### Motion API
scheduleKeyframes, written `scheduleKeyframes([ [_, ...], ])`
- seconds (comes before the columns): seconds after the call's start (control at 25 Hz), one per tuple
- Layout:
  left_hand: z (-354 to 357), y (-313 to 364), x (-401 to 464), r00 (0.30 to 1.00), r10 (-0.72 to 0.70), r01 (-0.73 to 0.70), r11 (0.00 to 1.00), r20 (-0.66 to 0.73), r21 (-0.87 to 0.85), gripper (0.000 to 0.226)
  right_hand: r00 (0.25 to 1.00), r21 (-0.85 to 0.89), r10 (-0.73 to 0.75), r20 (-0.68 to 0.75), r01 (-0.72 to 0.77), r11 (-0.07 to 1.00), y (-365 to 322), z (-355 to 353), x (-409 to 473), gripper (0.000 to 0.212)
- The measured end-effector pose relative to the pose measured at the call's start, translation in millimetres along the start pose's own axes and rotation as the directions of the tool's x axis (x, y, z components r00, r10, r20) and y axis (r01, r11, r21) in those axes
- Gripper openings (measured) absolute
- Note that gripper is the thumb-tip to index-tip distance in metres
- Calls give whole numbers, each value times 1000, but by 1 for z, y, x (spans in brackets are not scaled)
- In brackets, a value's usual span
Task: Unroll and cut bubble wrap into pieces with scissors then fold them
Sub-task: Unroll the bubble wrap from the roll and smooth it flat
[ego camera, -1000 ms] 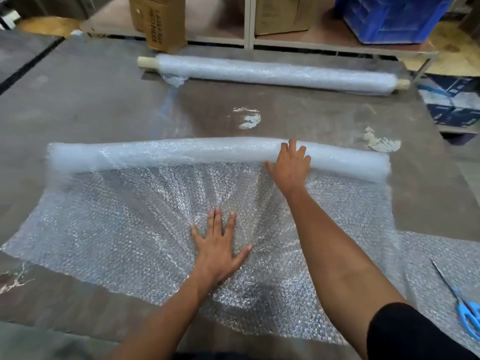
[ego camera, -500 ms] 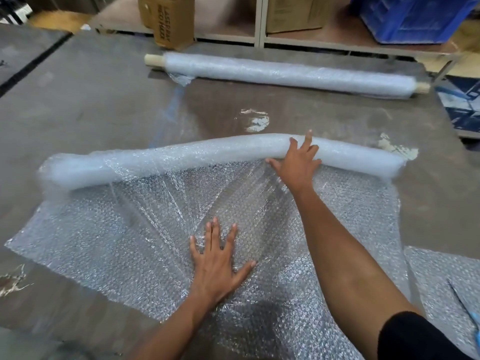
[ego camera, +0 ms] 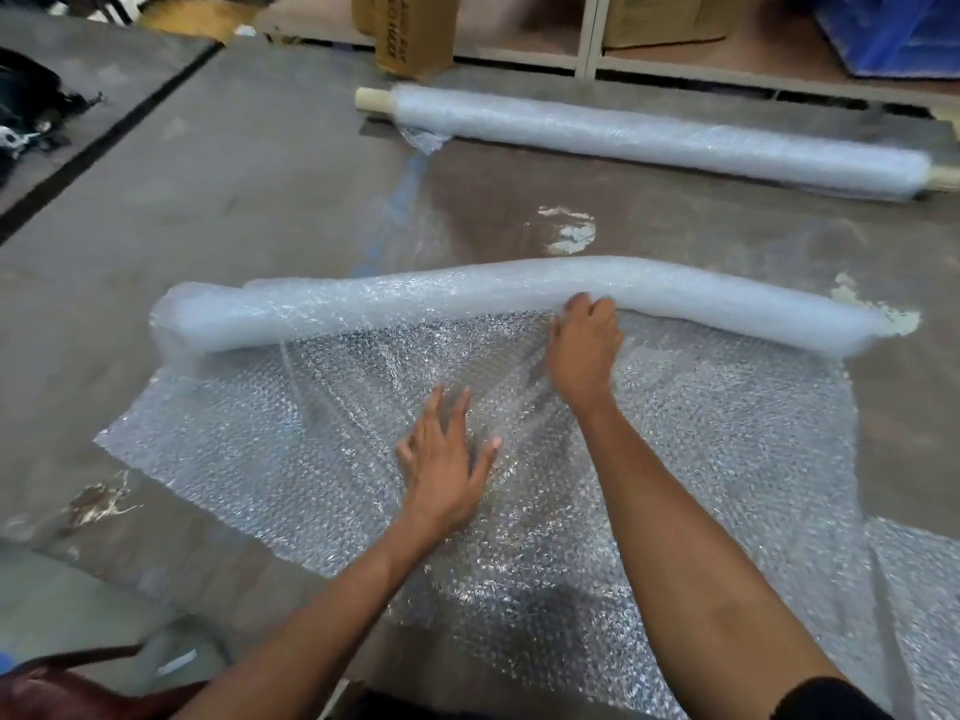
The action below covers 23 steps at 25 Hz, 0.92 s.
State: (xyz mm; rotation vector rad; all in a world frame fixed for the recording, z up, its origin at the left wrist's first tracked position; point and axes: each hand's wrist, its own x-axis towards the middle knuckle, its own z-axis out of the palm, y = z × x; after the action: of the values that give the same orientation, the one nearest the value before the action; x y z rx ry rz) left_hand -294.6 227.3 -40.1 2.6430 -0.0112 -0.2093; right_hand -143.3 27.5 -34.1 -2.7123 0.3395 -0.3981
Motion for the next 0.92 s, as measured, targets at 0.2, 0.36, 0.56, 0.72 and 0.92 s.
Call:
scheduleKeyframes([
  [0.2,-59,-45,60,978,-4,-7,998,-208,-55,62,960,154,-207,188,179,972,-68,18,-51,44],
  [0.36,-119,-106,120,923,-107,45,984,-371,-174,50,930,138,-319,185,297,945,-147,32,-72,61],
  [0.56,-191,-159,208,970,78,-59,994,-228,92,34,939,32,-276,206,275,961,-231,65,-99,74],
  [0.72,-214,-185,266,977,172,-201,939,123,279,35,967,-86,-153,204,173,981,-272,85,-114,61],
  [0.92,-225,-190,301,808,183,-327,930,560,167,47,972,-71,-13,233,31,997,-291,101,-121,48],
])
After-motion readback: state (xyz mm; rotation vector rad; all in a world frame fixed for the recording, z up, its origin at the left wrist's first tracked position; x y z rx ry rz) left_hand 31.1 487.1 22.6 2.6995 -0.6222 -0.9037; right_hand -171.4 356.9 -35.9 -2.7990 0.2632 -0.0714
